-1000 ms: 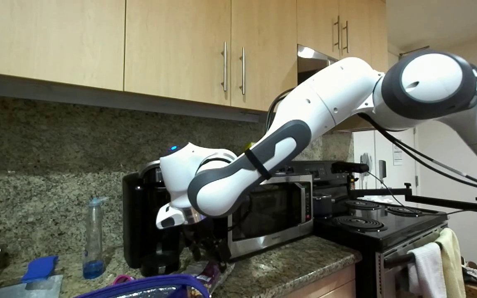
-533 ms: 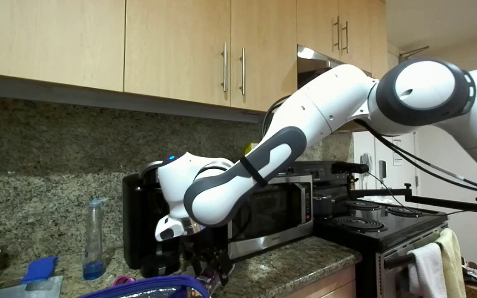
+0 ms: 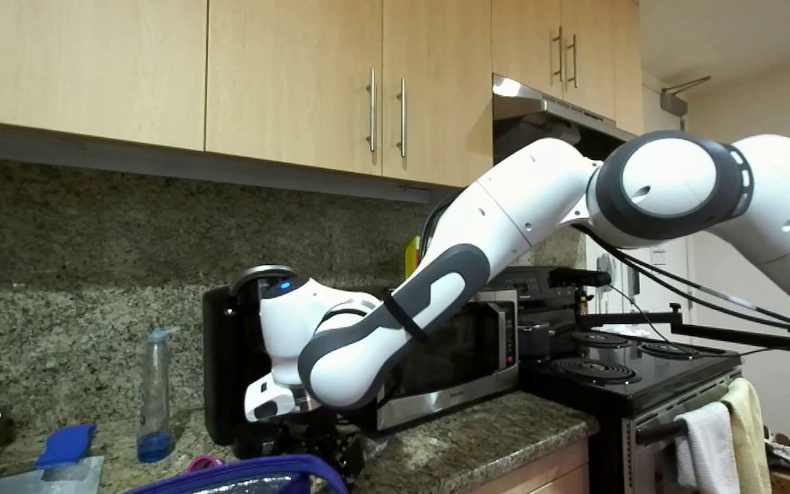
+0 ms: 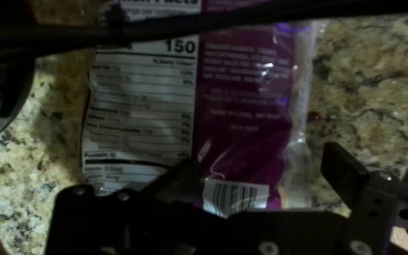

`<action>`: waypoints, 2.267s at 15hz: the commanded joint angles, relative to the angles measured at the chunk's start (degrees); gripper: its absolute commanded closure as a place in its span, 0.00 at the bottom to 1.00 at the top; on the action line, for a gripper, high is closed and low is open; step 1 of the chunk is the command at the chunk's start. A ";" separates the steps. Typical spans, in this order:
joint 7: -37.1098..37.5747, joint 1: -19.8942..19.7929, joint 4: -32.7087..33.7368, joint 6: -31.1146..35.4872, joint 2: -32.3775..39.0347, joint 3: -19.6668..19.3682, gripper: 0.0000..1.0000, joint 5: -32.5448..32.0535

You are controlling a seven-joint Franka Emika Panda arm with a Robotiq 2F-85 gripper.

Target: Put the packet on the counter in the bag

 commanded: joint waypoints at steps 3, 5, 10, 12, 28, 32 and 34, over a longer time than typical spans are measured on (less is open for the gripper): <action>-5.63 -0.93 6.45 1.71 6.51 0.52 0.32 2.63; -4.82 -1.08 7.38 1.36 7.19 0.47 0.45 3.93; -1.94 -2.29 8.08 -2.33 6.68 1.46 0.77 11.62; -2.15 -2.39 7.32 -0.95 5.67 1.06 0.88 12.41; 19.20 4.79 -11.70 31.59 -11.33 -5.06 0.90 3.34; 21.92 4.63 -5.29 18.74 -6.21 -5.04 0.91 1.92; 20.32 4.38 -1.85 13.40 -4.73 -3.29 0.90 3.12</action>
